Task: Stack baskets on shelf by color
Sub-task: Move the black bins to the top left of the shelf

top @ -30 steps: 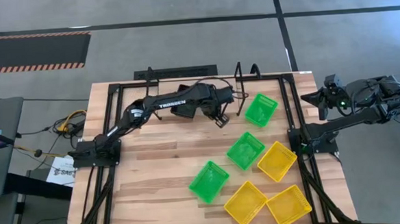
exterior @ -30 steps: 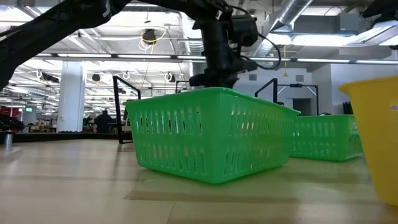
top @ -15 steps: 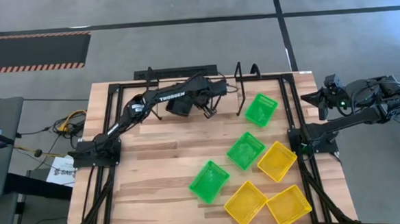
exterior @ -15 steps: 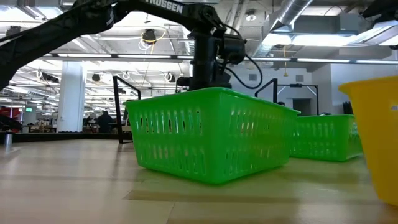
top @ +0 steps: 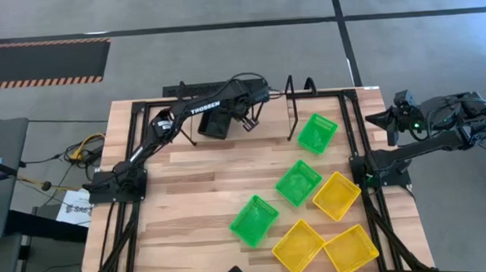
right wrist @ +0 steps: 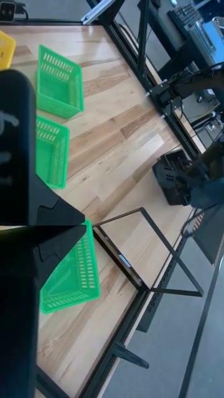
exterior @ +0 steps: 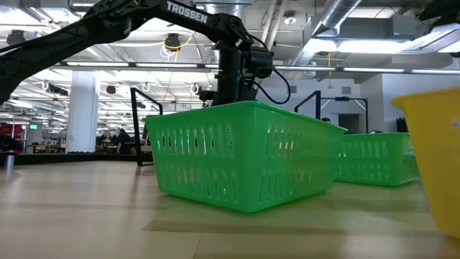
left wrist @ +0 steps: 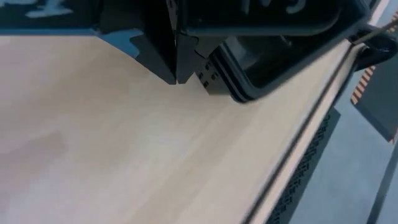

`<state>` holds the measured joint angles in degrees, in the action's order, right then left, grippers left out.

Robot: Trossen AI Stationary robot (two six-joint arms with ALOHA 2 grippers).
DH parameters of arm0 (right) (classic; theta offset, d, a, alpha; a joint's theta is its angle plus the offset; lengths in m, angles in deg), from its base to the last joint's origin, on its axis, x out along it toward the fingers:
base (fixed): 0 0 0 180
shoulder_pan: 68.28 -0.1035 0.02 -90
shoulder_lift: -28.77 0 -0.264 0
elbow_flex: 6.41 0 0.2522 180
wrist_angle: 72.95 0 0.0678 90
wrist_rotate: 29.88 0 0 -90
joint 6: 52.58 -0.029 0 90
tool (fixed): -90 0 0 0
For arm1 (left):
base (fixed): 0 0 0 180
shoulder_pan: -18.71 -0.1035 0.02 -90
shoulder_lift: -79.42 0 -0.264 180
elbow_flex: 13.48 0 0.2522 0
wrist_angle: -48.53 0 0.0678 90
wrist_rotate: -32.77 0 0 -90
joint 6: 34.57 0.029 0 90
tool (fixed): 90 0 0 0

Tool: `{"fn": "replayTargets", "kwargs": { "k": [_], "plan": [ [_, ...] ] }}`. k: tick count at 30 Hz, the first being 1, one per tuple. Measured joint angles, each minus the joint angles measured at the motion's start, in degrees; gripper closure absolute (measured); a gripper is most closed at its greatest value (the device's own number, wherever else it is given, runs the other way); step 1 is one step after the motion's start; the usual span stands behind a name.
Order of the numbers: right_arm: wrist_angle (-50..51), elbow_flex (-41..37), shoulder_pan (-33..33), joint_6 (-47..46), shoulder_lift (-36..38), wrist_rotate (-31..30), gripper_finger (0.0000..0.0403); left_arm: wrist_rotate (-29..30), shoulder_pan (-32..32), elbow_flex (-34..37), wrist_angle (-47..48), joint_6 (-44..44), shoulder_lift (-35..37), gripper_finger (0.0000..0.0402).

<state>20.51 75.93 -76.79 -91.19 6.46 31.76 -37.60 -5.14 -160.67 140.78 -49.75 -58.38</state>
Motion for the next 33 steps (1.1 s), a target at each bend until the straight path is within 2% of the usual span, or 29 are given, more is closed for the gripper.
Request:
{"fn": "replayTargets", "kwargs": {
  "k": [11,20,26,31,33],
  "plan": [
    [0.00,0.00,0.00,0.00,0.00,0.02,0.0395,0.19,-0.99,-1.64,-2.97,1.31,0.07,0.0401],
    [1.74,0.00,-0.02,0.51,-0.02,1.57,0.0395,0.01,0.62,-1.53,-5.38,-0.24,5.32,0.0401],
    [4.22,0.00,0.09,-4.26,-0.01,1.55,0.0395,5.49,3.03,-1.60,-2.60,-2.47,8.68,0.0401],
    [4.28,0.00,-0.09,-4.43,-0.02,0.28,0.0395,-3.82,3.14,-1.47,-1.66,-1.30,8.64,0.0401],
    [4.26,0.00,-0.02,-4.46,-0.02,0.02,0.0395,-4.88,3.25,-1.44,-2.68,0.95,7.72,0.0402]
  ]
}}
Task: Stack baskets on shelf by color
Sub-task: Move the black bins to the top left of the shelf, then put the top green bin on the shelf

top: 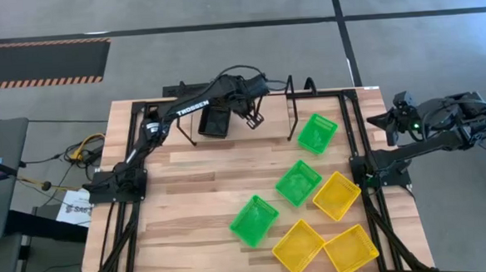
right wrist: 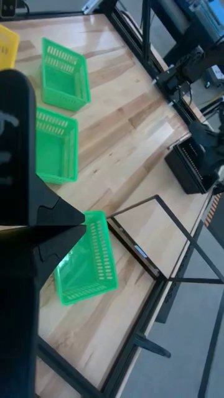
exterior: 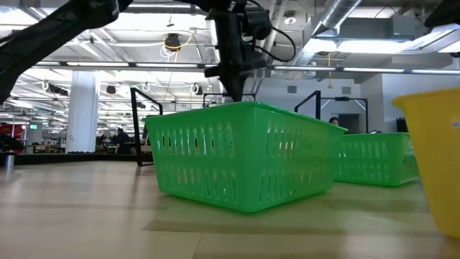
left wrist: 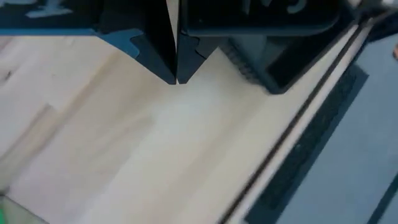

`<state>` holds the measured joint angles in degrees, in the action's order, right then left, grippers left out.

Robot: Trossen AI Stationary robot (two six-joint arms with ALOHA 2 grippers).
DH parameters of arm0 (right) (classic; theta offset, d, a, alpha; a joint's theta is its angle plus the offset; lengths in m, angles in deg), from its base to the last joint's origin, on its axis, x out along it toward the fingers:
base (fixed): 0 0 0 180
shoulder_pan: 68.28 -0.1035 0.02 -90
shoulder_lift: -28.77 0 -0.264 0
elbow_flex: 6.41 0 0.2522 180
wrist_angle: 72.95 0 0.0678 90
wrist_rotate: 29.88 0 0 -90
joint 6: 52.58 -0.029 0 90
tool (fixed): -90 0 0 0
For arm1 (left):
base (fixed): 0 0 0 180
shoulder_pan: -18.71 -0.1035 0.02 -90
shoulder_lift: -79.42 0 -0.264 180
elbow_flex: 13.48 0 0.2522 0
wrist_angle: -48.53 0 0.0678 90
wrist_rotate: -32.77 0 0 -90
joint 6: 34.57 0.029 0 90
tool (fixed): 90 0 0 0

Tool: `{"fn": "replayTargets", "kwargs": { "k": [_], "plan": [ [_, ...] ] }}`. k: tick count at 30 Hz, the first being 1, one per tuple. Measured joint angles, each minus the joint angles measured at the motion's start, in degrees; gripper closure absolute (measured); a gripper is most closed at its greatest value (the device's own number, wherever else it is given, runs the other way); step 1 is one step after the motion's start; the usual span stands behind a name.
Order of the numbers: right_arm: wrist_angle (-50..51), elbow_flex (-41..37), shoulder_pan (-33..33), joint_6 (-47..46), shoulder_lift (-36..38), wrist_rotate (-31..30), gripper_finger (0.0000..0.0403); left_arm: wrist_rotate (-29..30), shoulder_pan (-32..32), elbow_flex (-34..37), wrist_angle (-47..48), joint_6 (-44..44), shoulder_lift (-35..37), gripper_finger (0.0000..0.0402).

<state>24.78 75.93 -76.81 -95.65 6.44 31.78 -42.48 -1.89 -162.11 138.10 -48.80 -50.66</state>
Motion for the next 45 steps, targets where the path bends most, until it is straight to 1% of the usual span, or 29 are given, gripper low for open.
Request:
{"fn": "replayTargets", "kwargs": {
  "k": [5,7,10,12,19,26,30,33,34,36,41,43,45],
  "plan": [
    [0.00,0.00,0.00,-0.04,0.00,0.00,0.0395,-0.58,-0.83,0.22,2.13,0.37,-3.60,0.0401],
    [0.00,0.02,0.00,-0.04,0.01,0.00,0.0395,1.22,-1.32,0.20,2.72,-0.25,-4.57,0.0402],
    [-0.09,0.02,0.00,-0.04,0.00,0.00,0.0395,6.49,-1.65,0.19,6.90,-0.42,-5.97,0.0401],
    [-0.17,0.02,0.00,-0.04,-0.01,-0.02,0.0395,7.90,-1.94,0.20,8.97,0.21,-6.51,0.0401],
    [-0.18,0.02,-0.01,-0.02,0.02,-0.02,0.0395,8.53,-3.77,0.17,8.48,1.15,-6.80,0.0402],
    [-0.15,0.02,0.00,-0.02,0.00,-0.02,0.0395,11.43,-4.41,-0.07,6.50,1.61,-5.33,0.0401],
    [-0.19,0.02,0.00,-0.74,0.02,-0.02,0.0395,11.72,-3.50,-0.07,5.51,0.58,-1.30,0.0402],
    [-0.20,0.02,0.00,-3.15,0.00,-0.02,0.0395,11.79,-1.73,-0.07,5.80,-1.84,3.48,0.0402],
    [-0.20,0.02,0.00,-3.50,0.00,-0.02,0.0395,12.67,-0.81,-0.11,5.88,-2.90,5.23,0.0401],
    [-0.20,0.02,0.00,-3.63,-0.27,-0.02,0.0395,15.72,1.06,-0.13,6.44,-5.04,9.12,0.0402],
    [-0.76,-0.56,0.00,-3.85,-1.86,0.20,0.0400,26.94,7.35,-0.15,11.93,-12.31,17.33,0.0401],
    [-1.23,-2.03,0.00,-5.05,-2.57,1.17,0.0399,29.43,10.10,-0.11,14.57,-15.79,20.14,0.0401],
    [-1.85,-4.15,0.00,-6.22,-2.94,1.42,0.0397,30.65,13.01,0.65,14.06,-17.15,22.65,0.0401]
  ]
}}
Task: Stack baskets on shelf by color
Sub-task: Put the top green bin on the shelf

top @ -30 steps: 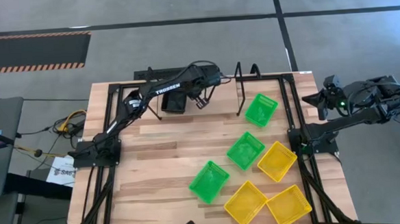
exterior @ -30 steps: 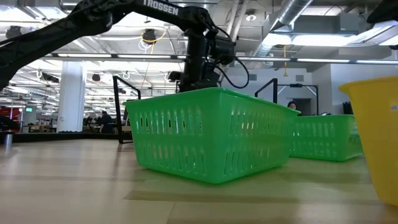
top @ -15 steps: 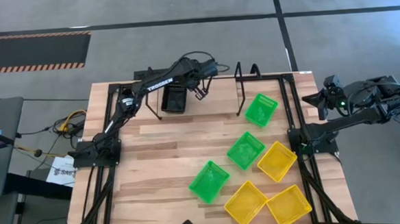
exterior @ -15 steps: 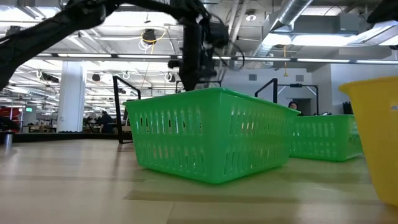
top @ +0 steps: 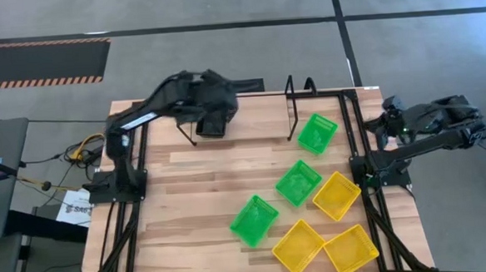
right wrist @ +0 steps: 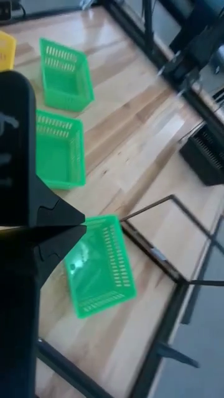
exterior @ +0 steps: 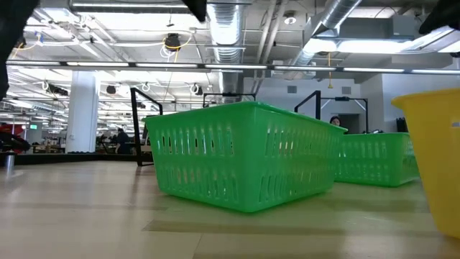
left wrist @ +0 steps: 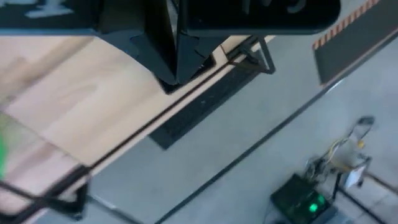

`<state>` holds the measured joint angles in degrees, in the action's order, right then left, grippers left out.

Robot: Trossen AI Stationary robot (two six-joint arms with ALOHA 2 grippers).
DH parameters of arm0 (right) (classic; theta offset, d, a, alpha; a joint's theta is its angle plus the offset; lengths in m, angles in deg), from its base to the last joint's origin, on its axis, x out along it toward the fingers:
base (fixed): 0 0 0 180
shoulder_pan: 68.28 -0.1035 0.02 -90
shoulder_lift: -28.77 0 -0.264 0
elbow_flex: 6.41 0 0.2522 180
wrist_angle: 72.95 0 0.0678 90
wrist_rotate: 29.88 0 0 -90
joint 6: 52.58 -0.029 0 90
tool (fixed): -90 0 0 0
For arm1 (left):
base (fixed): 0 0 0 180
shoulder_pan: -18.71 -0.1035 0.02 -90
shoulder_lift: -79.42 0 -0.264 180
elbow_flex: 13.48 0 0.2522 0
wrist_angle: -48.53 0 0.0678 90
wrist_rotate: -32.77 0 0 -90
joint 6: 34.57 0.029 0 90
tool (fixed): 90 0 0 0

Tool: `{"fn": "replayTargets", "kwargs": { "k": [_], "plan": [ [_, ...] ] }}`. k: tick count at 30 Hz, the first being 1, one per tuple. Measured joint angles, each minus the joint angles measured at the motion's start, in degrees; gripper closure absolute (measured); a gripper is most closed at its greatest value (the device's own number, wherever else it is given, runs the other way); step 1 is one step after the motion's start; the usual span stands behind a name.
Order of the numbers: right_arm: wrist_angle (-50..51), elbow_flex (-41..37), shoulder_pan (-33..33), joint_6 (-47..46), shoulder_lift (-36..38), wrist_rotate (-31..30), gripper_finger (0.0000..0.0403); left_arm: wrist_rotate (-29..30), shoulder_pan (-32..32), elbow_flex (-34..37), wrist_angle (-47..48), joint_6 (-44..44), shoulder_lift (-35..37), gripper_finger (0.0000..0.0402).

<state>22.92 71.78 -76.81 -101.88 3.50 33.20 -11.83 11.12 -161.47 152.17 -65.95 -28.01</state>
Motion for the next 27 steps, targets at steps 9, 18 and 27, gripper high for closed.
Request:
{"fn": "replayTargets", "kwargs": {
  "k": [9,18,27],
  "plan": [
    [0.21,-9.82,-0.02,-12.06,-1.36,5.92,0.0398,11.39,14.30,0.67,0.16,-7.85,3.18,0.0401],
    [-0.29,-11.65,-0.09,-11.57,-1.84,8.92,0.0398,9.48,22.18,11.12,0.08,-20.65,3.34,0.0402],
    [-0.37,-11.65,-0.09,-8.90,-1.74,10.85,0.0399,-12.99,26.32,33.40,-3.89,-35.91,3.37,0.0401]
  ]
}}
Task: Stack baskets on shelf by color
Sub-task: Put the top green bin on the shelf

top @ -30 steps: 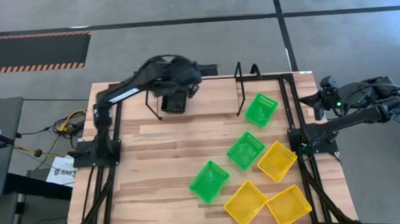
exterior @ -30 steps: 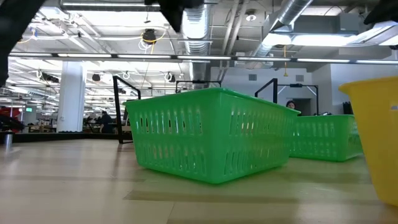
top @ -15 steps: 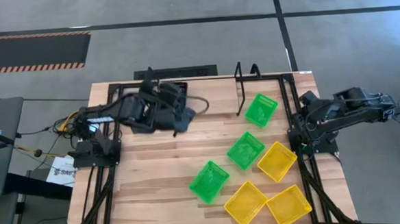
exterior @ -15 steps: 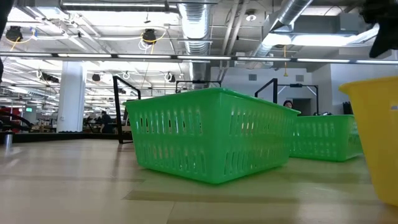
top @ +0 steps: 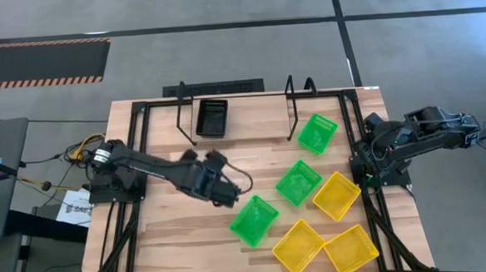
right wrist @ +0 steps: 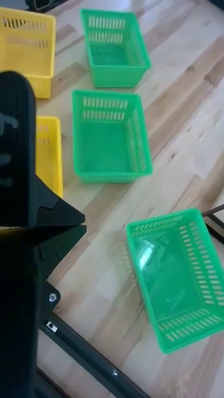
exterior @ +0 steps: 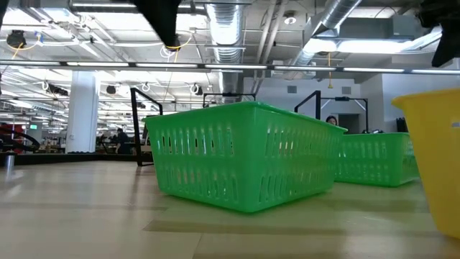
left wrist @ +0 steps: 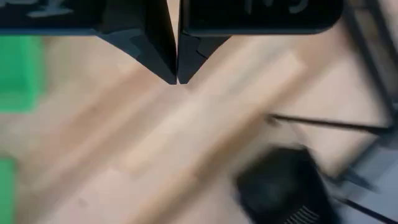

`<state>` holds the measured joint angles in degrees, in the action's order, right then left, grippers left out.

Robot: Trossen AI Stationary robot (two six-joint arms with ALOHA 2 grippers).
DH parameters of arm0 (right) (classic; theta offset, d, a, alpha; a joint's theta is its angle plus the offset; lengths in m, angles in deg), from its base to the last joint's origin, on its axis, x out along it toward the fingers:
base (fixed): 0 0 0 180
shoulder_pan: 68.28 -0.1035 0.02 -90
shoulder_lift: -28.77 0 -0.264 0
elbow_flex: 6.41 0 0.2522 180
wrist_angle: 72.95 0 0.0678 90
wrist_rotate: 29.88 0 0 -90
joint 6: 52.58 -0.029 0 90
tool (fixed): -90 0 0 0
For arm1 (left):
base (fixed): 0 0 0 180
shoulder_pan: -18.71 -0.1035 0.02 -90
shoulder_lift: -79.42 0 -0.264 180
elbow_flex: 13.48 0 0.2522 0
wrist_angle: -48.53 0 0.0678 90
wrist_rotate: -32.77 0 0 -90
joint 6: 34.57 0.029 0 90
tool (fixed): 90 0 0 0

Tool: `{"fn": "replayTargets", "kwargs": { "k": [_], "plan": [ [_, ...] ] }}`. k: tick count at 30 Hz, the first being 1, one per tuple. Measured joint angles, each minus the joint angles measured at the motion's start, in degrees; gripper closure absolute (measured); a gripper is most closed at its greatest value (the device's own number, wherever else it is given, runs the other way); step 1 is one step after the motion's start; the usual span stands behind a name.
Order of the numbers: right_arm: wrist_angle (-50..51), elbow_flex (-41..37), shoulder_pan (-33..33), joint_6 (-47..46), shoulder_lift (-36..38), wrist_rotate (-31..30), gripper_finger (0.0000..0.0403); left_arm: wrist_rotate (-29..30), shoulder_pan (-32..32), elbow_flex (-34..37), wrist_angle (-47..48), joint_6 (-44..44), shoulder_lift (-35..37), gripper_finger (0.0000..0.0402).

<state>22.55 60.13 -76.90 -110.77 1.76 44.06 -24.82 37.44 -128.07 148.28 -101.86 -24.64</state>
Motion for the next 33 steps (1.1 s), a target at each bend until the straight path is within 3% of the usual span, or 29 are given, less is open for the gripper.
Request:
{"fn": "replayTargets", "kwargs": {
  "k": [7,15,22,29,33],
  "plan": [
    [-0.75,0.00,0.02,-4.40,-0.03,0.21,0.0399,-5.66,3.01,18.91,-28.97,1.55,7.15,0.0402],
    [-1.04,-1.41,-0.07,-19.18,-5.32,-1.06,0.0401,-12.95,2.96,38.93,-37.59,-12.47,17.27,0.0402],
    [-6.54,-4.02,-2.49,-22.39,-15.94,5.11,0.0400,-13.60,2.67,43.20,-38.96,-9.68,22.71,0.0401],
    [-9.27,-4.07,-3.74,-22.95,-24.29,4.99,0.0395,-12.51,1.08,43.18,-39.19,-3.24,24.05,0.0401],
    [-9.39,-4.04,-3.05,-22.96,-27.09,4.07,0.0367,-12.90,0.64,43.18,-39.27,-0.85,24.03,0.0401]
  ]
}}
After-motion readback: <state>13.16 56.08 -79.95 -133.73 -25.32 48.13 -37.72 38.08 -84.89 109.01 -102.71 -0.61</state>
